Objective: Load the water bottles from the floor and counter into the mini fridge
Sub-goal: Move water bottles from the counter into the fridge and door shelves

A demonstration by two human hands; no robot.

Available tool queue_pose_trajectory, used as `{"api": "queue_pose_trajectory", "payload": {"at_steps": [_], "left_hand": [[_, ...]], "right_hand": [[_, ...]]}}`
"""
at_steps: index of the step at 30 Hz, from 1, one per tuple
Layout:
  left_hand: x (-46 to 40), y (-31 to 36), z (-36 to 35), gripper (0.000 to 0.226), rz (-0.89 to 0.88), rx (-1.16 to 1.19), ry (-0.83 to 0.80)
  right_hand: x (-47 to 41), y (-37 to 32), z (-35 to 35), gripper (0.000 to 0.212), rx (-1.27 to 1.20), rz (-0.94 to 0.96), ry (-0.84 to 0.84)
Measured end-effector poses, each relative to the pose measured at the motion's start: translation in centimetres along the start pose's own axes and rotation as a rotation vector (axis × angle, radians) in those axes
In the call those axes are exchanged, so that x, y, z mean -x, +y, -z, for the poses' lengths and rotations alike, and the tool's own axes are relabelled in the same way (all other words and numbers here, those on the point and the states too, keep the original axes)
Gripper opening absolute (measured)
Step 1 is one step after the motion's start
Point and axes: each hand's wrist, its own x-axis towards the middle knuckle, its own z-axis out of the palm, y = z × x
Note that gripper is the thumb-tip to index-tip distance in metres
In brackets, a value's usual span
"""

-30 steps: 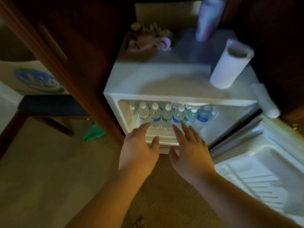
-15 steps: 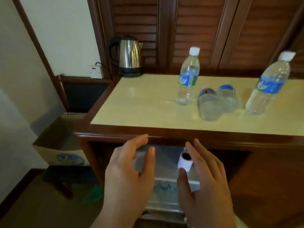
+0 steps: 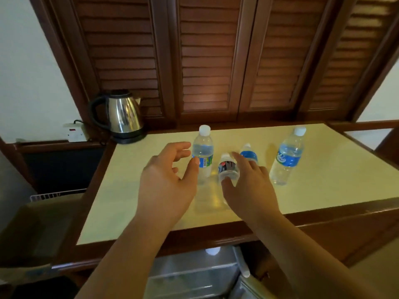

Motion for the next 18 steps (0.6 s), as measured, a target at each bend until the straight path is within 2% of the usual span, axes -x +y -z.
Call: {"api": "queue_pose_trajectory", "payload": {"at_steps": [5,9,12,15,18], "left_hand": [[-7.3,-0.7,-3.3,0.05,-0.085,-0.189,-0.182],[-11.0,-2.1,-5.4,0.05,-0.125,-0.206,-0.306],[-12.3,-2.9,-6.3,0.04,-0.146,-0.215,-0.274],[-12.5,-3.1,-6.5,0.028,-0.158,-0.215,-0.203],[-11.9,-3.2,-5.9,0.027,-0.158,-0.193,-0.179]], "right_hand": [[-10.2,-0.4,-2.3,0.05,0.14,-0.15,-0.138],[-16.0,-0.5,-4.3,0.03,0.292,-0.24,-0.317],[-18.3,-0.8,-5.3,0.015,0.393,-0.272,-0.388],[-19.3,-1.0,-6.1,0.02,0.439,-0.302,-0.486],[-19.4,-1.1,-6.6,0.016,0.42,-0.266,-0.477]]}}
